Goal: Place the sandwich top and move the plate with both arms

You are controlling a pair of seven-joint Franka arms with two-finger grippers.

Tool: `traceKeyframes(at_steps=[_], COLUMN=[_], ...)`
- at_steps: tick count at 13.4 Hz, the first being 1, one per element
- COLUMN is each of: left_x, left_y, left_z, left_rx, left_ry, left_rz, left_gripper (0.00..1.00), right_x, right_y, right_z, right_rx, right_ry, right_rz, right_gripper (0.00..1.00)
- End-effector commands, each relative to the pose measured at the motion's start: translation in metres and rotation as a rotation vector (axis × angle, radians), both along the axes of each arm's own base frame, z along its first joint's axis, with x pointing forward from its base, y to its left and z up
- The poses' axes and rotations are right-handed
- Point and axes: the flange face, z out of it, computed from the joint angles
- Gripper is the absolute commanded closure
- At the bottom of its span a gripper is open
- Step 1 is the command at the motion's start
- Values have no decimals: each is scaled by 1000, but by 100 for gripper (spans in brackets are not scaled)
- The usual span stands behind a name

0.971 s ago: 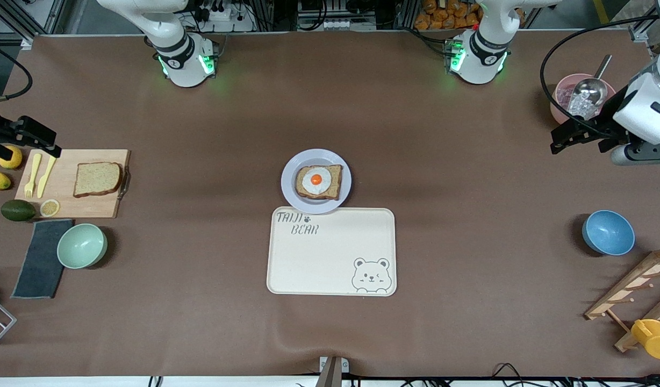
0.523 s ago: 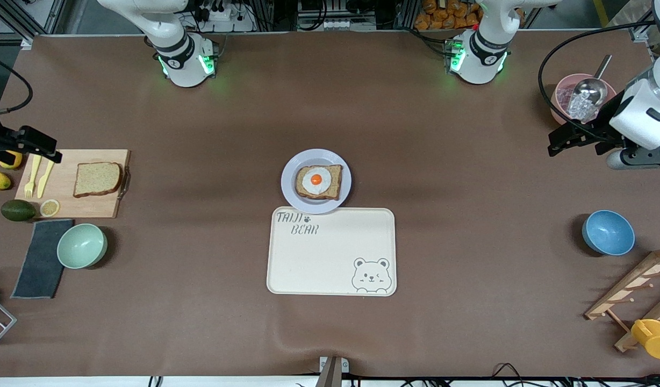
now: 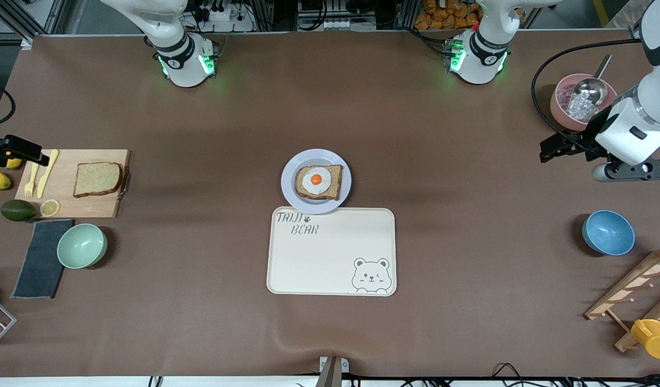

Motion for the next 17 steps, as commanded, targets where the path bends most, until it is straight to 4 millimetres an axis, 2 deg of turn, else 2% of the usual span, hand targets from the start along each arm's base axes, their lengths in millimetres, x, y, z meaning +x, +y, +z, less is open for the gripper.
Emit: traceKeyframes(at_steps=[1,3,4,6,9,15,17], left_x=[0,2,3,6,6,4,5], left_y=[-6,1,2,2,-23,-26,-21], left_z=[14,11,12,5,13,15,15], left_rx=[-24,-24,-23,-24,-20,-16,-17], left_ry=[-37,-33,-35,-24,-36,-32,-30], left_rz=[-11,-17,-15,-17,-34,-42,-50], left_gripper=[0,0,0,0,0,0,0], right_x=[-13,-21,-22,-27,-29,-41,-47], right_y=[-28,-50,-53,-71,-85,-125,-142], right_z=[-51,-74,-82,-104,-122,-170,-197], right_rx=[55,57,61,73,83,105,158], right_ry=[-19,-14,-1,33,53,32,30], right_rz=[-14,-49,-55,-87,-113,-61,-33], right_gripper=[0,0,0,0,0,0,0])
